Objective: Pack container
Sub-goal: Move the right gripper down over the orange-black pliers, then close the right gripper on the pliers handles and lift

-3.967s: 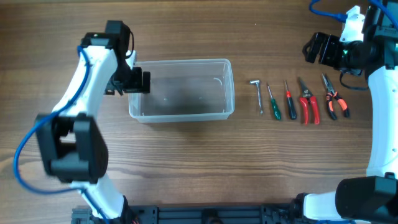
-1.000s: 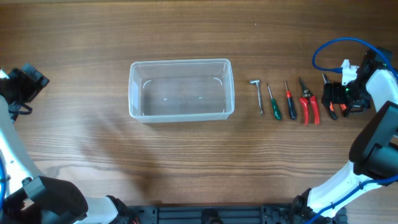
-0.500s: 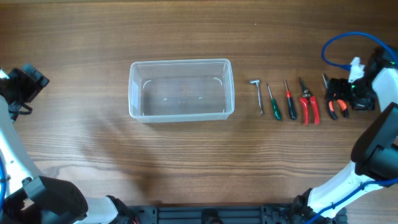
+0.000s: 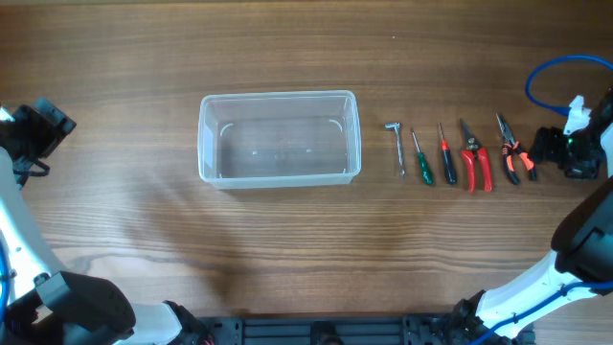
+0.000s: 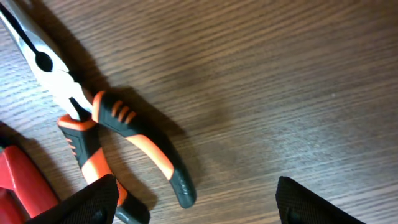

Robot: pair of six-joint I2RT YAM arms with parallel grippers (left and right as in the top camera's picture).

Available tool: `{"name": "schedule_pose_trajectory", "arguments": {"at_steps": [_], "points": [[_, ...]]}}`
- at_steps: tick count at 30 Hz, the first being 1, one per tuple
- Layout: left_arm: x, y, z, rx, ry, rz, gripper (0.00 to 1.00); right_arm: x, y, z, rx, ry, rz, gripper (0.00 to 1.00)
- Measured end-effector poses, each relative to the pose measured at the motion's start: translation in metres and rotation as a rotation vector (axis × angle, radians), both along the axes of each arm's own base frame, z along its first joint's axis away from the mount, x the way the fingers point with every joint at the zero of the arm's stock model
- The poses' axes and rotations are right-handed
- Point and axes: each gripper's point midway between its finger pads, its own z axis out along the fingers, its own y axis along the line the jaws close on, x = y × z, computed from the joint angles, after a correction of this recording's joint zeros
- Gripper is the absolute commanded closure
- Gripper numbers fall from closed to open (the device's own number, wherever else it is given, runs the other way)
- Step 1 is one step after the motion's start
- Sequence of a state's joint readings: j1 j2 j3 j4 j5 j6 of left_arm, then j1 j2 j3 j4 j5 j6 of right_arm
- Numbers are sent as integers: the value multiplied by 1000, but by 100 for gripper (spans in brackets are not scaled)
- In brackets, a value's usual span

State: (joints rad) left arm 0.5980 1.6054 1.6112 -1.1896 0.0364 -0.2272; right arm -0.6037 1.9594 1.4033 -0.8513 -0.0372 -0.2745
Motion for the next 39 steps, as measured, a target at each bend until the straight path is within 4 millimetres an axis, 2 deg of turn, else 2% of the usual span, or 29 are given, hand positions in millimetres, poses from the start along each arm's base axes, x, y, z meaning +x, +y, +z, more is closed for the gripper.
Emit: {"name": "schedule_pose_trajectory", "arguments": {"at_steps": [8,17,23,25,35,39], "points": [[0,0,0,0,0,0,0,3,9,0,45,-22,13,27],[0,0,0,0,0,0,0,11,47,1,148,-23,77,30],[0,0,0,0,0,0,0,18,63,-2,48,42,162,36],[0,0,0,0,0,0,0,19,66,-2,28,55,180,41],[0,0,0,0,0,0,0,14,63,-2,0,89,181,50],[0,0,0,0,0,0,0,14,63,-2,1,88,173,51]]}}
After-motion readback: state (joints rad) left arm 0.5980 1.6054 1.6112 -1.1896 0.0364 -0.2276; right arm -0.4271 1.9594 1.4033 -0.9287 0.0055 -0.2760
